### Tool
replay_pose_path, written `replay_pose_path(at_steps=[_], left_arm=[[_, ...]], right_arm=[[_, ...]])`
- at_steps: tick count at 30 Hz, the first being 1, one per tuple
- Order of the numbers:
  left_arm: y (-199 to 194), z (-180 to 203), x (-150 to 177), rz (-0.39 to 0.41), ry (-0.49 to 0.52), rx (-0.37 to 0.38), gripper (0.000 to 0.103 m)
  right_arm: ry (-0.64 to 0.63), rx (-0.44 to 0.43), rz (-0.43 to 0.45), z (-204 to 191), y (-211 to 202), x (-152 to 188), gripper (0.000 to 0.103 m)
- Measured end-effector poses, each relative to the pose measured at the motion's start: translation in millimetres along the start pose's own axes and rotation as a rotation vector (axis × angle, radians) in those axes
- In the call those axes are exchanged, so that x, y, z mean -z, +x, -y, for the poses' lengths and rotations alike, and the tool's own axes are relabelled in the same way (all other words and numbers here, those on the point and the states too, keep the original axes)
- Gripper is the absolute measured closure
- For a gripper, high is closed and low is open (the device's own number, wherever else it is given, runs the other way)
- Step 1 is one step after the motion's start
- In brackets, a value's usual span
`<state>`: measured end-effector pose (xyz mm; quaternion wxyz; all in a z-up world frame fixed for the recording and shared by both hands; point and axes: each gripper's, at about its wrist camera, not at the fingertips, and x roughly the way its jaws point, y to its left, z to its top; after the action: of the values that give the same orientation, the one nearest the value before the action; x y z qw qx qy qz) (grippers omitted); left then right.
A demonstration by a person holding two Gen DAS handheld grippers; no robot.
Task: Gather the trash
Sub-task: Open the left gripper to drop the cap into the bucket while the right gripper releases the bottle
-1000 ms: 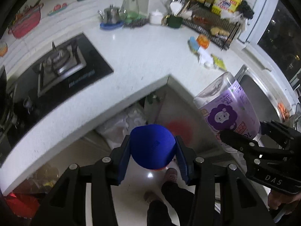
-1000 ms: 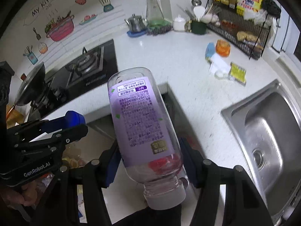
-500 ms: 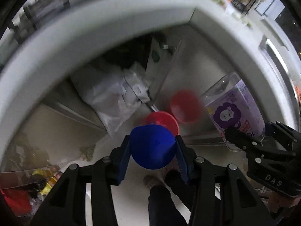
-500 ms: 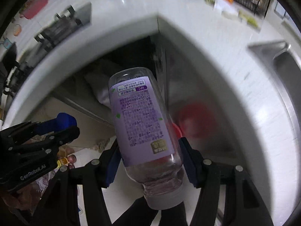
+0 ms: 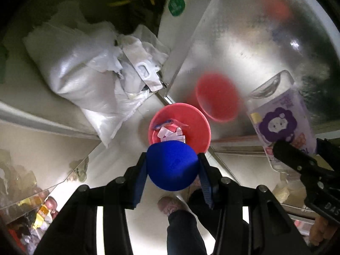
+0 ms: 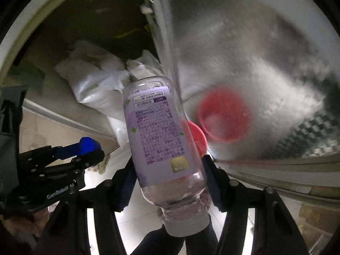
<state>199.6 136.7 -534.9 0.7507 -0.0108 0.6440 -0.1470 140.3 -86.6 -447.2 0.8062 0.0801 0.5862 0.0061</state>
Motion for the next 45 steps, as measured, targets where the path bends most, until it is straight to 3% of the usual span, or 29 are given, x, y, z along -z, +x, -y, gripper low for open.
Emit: replay_pose_path(at_steps=[9,11,12,13,21,32,34,45], left_arm=[[61,7,-12,-0.036,0.076,0.037,0.058],[67,9,-15,-0.041,0.079,0.044,0.037],[69,9,-16,-0.040,0.075,0.052,0.021],[71,9,-17,-0.040,0.068,0.066,0.016],[75,9,-19,-0.073,0.060,0.098,0.014],[59,-17,-13,-0.043,0.027,0.007,0.012],[59,-26,-10,-0.037,0.007,-0.018,0.000],[68,-43,5,-0.048,-0.065,-0.025,0.000]], right_arm=[[0.054,0.023,-0.002,19,43,6,0.046],[0.068,0.031,-0.009,23,48,6,0.046],[0.074,0.036,-0.010,19,52,5,0.046],[0.077,0.041,-0.011,21,54,5,0.046],[0.080,0.060,-0.013,20,50,5,0.046],[0.013,0.054,-0.049,0,66,-3,0.046],[-0.002,0.053,-0.063,-2,69,-2,0.046],[-0.083,0.049,-0.116,-14,95,3,0.046]])
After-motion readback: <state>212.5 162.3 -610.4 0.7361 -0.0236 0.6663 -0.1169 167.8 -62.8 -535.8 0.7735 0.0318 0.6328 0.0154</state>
